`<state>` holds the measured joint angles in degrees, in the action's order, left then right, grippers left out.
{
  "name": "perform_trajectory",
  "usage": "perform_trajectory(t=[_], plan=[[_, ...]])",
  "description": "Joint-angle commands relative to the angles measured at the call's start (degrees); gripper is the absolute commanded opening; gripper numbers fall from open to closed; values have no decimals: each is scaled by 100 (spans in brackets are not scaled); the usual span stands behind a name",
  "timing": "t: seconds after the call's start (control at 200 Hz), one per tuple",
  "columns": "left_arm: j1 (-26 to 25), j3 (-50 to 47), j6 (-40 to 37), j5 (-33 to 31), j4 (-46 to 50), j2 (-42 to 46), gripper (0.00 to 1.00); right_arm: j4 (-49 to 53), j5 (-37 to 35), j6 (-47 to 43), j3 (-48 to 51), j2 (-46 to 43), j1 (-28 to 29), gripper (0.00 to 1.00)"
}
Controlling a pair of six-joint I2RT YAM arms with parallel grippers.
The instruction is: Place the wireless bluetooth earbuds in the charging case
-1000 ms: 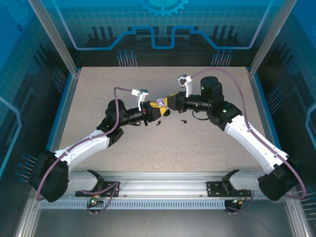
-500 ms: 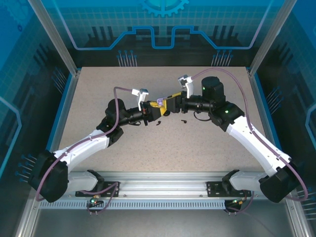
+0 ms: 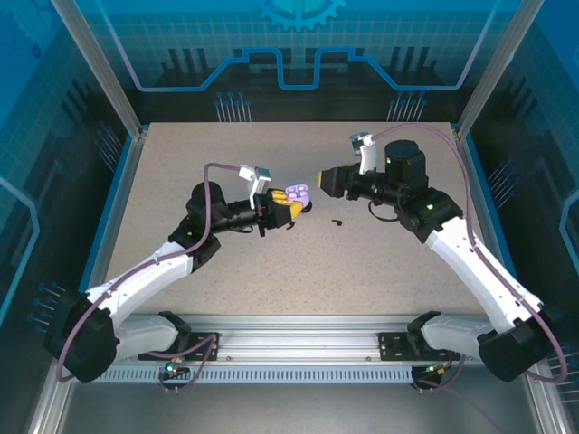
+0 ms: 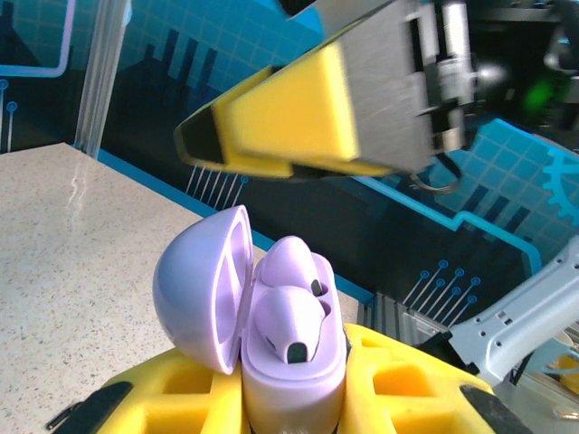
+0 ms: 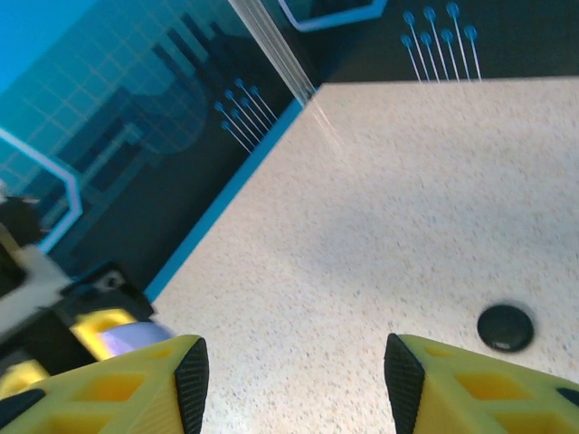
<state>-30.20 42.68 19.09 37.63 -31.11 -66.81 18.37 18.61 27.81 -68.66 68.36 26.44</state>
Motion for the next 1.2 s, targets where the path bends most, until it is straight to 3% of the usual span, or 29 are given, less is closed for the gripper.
perform_trajectory(t=[0.0,0.6,1.196], plan=[[-65,176,-322,366,-9,197,8,538,243,-23,-206,321,-60,57],[-168,287,-58,737,-183,-102,8,234,1346,-385,-314,554,122,56],[-155,355,-89,173,364,-453,8,146,1302,-541,-236,297,186,56]])
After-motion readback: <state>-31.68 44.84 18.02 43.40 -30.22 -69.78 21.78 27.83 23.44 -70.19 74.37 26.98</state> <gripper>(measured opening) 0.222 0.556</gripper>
